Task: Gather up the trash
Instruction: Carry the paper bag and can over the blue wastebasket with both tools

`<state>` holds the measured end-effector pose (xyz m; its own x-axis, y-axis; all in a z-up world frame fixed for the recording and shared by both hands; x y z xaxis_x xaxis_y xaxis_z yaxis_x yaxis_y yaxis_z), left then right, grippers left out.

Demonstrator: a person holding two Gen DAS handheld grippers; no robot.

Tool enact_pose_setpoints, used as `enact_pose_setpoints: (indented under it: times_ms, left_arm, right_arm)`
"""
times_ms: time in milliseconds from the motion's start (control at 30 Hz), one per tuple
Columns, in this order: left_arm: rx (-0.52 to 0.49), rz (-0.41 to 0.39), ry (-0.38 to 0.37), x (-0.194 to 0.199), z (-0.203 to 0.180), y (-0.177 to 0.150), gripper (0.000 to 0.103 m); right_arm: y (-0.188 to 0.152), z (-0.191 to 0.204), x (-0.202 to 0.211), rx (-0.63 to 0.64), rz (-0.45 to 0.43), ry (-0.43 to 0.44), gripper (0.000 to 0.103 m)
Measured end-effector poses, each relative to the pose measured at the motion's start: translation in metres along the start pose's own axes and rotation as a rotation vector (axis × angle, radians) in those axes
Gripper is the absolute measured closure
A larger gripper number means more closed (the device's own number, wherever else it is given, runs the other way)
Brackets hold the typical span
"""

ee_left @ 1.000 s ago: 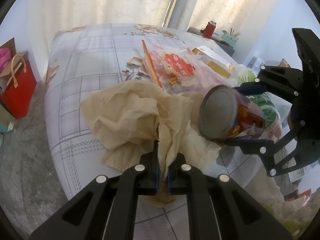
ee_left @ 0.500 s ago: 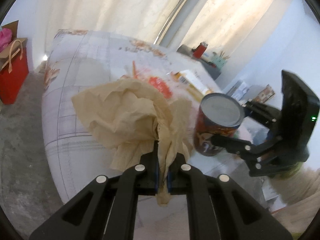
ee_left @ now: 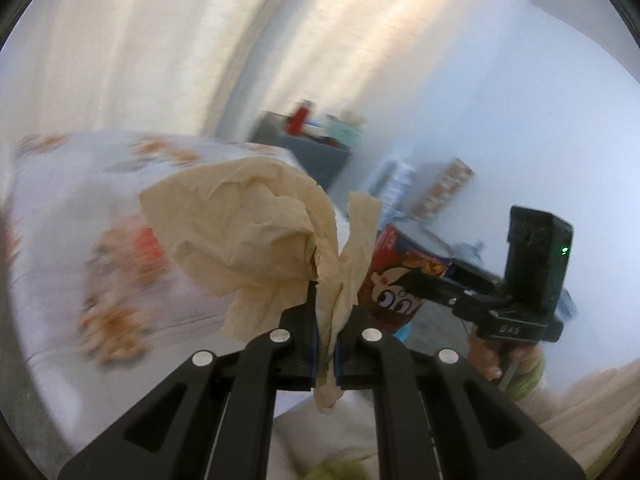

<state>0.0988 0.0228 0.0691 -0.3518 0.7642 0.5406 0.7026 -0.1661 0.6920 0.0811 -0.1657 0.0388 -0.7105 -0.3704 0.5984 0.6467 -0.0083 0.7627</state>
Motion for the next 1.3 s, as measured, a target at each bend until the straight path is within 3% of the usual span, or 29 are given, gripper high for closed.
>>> enact_pose_setpoints:
  times_ms: [133,267,533,800,933,1167,1233,1300]
  left_arm:
    - [-0.099,0.075,-0.086,-0.049,-0.054,0.016,0.098]
    - [-0.202,0.198,-0.184,-0.121,-0.117,0.027,0.098]
    - [-0.326,0.532,-0.233,-0.288,-0.218,0.036,0.098]
    - [-0.351,0.84,-0.121,-0.463,-0.269,0.007,0.098]
    - [-0.244,0.986,-0.079,-0.555,-0.272,-0.018,0.098]
    - [-0.116,1.073,0.08,-0.662,-0.24,-0.064,0.097]
    - [-0.082,1.084,0.12,-0.682,-0.225,-0.077,0.088]
    - [-0.066,1.097,0.174,-0.699,-0.213,-0.082,0.066]
  right_arm:
    - [-0.024,-0.048,0.045,-0.136,-0.057,-0.101,0.04]
    - [-0.053,-0.1,0.09,-0.28,-0.1,-0.21,0.04]
    - [-0.102,-0.206,0.142,-0.547,-0.13,-0.341,0.04]
    - [-0.144,-0.331,0.117,-0.743,-0.041,-0.378,0.04]
    - [-0.179,-0.396,0.093,-0.884,0.016,-0.345,0.04]
    - [-0.234,-0.493,0.046,-1.105,0.115,-0.305,0.04]
    - [-0.246,-0.506,0.031,-1.133,0.161,-0.316,0.04]
    - [-0.256,-0.517,0.015,-1.162,0.201,-0.332,0.04]
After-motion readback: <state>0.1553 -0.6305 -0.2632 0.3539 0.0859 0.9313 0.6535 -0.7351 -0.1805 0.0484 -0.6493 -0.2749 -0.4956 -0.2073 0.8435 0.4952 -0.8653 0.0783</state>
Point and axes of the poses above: each gripper's, at about its wrist camera, not at the fingertips, and x roughly against the way its jaws point, z to its left, y to its top, the point moved 4 cm from there along -x, roughly the way its jaws point, and after that the axes turned 3 degrees about z, right-handed, at the moved point
